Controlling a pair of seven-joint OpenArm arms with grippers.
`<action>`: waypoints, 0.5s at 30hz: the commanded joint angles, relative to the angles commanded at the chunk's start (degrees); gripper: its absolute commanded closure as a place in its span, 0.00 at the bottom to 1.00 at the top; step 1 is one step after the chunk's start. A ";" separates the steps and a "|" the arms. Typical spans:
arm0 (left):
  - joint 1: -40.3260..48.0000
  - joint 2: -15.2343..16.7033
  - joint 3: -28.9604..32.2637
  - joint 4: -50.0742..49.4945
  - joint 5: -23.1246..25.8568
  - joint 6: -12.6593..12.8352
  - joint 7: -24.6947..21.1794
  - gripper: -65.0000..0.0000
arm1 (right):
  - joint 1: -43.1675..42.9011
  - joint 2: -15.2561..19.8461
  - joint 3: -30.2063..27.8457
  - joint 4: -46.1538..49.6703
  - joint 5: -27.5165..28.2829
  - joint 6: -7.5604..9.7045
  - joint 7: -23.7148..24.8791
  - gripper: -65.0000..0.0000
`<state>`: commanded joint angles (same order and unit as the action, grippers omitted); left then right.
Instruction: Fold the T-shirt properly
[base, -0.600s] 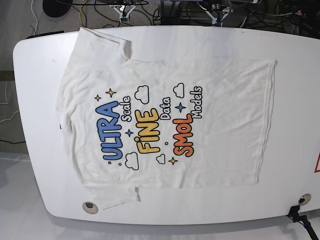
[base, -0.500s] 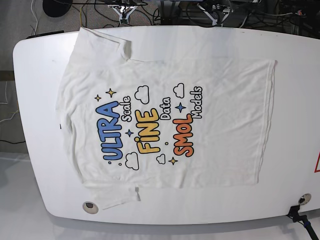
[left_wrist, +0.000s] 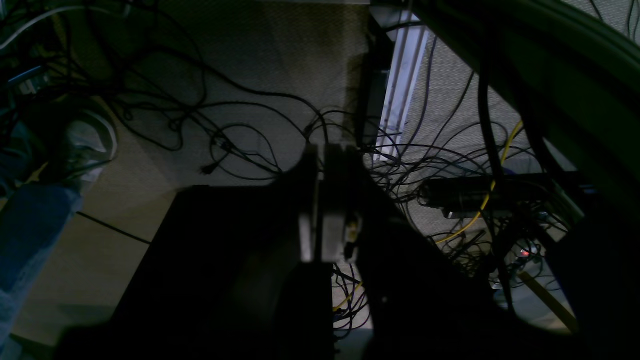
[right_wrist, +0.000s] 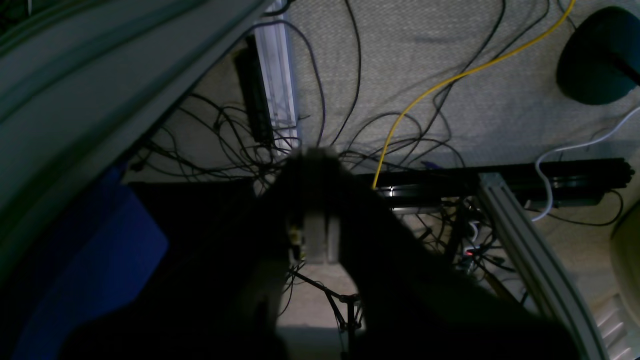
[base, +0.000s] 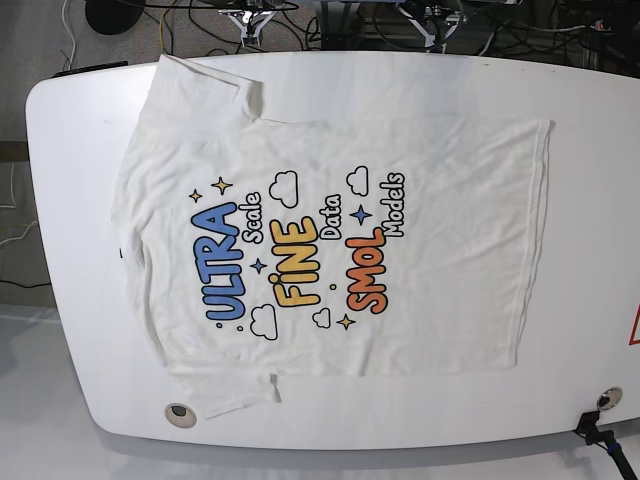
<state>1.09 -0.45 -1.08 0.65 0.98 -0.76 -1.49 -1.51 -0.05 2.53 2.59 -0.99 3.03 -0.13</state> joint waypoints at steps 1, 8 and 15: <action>-0.06 0.00 -0.06 -0.15 -0.06 0.14 -0.02 1.00 | -0.02 -0.01 -0.04 -0.05 -0.38 -0.13 0.08 1.00; 0.17 0.05 -0.14 0.07 0.17 -0.14 -0.09 1.00 | -0.02 -0.05 -0.02 -0.06 -0.02 0.03 -0.17 1.00; 0.06 -0.20 0.06 -0.25 0.42 -0.11 -0.28 1.00 | 0.01 0.16 -0.12 0.64 -0.41 0.63 0.02 1.00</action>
<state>1.15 -0.65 -1.03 0.40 1.40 -0.87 -1.76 -1.50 0.11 2.41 3.23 -1.40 3.65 -0.11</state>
